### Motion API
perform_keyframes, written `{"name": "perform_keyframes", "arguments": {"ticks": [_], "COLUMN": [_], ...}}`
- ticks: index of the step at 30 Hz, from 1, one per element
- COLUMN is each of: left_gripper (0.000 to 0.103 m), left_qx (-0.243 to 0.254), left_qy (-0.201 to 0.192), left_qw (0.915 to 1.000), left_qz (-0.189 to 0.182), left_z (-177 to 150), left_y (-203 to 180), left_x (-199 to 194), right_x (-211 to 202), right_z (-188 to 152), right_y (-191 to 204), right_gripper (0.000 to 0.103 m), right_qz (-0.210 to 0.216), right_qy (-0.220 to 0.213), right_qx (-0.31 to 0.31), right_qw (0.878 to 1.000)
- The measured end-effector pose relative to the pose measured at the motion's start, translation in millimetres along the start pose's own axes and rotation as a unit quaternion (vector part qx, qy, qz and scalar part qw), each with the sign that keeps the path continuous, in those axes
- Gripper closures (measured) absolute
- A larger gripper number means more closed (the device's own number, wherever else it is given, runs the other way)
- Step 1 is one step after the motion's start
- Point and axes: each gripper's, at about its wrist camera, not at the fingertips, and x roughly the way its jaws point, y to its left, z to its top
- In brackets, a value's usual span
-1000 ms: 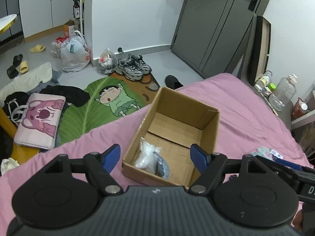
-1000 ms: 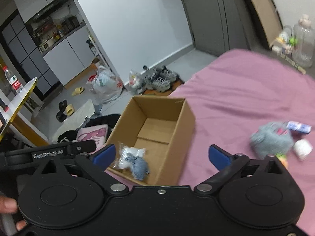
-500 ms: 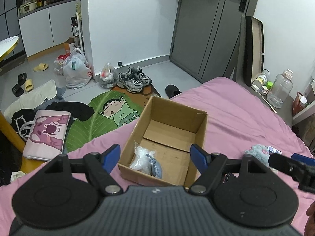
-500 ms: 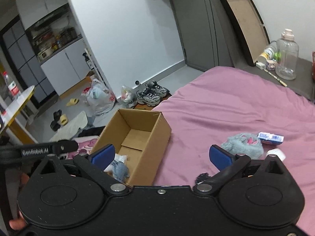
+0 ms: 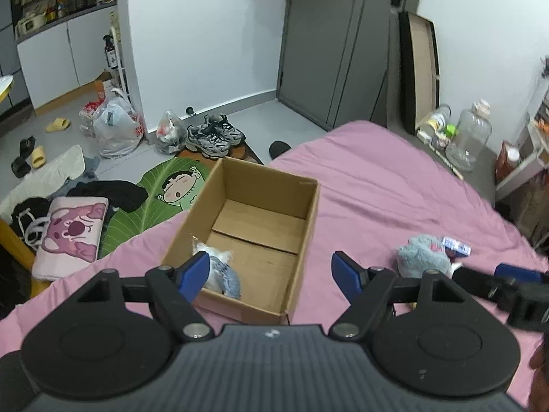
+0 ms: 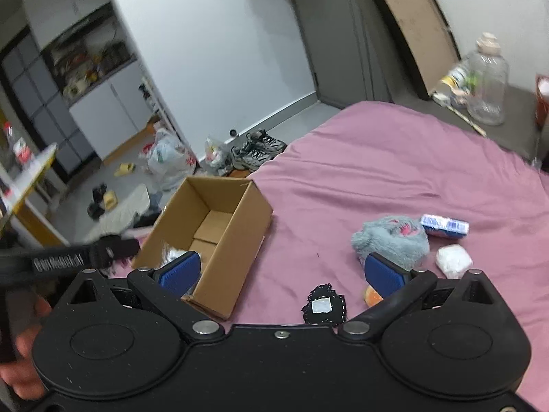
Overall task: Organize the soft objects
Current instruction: 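Grasp the black plush with the left tool while the right tool grasps the burger plush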
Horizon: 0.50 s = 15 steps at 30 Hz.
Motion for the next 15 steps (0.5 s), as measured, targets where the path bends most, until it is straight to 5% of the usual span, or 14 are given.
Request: {"name": "perform_keyframes", "arguments": {"ticks": [15], "left_gripper": [0.027], "left_qx": [0.033], "left_qy": [0.049], "left_qw": [0.9969], "left_qz": [-0.052], "left_z": [-18.9], "left_y": [-61.6], "left_x": [37.5], "right_x": [-6.3], "right_z": [0.1], "right_y": [-87.1], "right_gripper": [0.0], "right_qz": [-0.004], "right_qy": [-0.015], "right_qx": [0.12], "right_qw": [0.993]}}
